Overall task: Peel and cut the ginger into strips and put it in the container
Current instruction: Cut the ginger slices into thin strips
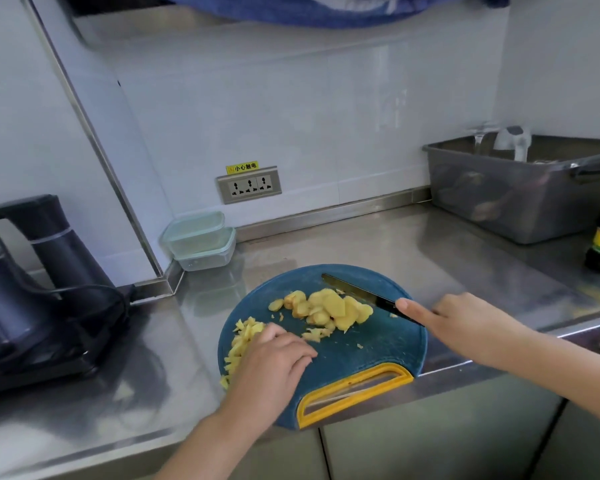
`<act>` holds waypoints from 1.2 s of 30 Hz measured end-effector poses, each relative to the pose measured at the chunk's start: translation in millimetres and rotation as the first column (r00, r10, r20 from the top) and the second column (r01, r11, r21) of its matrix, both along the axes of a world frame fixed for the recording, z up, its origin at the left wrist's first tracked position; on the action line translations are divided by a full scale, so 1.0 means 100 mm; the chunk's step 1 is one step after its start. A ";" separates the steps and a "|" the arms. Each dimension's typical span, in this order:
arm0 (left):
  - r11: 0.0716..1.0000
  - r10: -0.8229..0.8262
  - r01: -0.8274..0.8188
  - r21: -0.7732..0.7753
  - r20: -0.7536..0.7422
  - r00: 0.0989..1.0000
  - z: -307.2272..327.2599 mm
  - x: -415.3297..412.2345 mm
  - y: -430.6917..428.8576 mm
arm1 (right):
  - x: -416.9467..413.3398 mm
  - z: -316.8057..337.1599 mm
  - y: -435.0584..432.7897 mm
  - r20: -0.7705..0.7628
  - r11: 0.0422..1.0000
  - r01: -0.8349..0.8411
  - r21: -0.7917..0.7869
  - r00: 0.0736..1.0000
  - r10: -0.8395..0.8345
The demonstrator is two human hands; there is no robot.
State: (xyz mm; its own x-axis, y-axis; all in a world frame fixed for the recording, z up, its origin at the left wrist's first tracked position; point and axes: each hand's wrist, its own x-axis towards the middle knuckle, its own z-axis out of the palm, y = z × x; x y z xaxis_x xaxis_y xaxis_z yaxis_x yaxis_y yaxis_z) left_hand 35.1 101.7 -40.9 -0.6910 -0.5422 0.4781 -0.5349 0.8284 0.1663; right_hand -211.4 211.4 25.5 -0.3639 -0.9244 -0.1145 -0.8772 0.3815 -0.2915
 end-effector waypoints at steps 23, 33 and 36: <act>0.987 0.086 -0.099 0.124 0.108 0.990 0.21 -0.28 -0.04 | -0.16 -0.32 -0.52 -0.072 0.985 0.031 -0.167 0.996 -0.044; 0.983 0.087 -0.103 0.152 0.107 0.990 0.27 -0.28 0.01 | -0.17 -0.36 -0.56 -0.058 0.988 0.032 -0.153 0.997 -0.041; 0.983 0.076 -0.085 0.160 0.064 0.995 0.19 -0.47 0.04 | -0.17 -0.37 -0.55 -0.066 0.986 0.036 -0.164 0.997 -0.048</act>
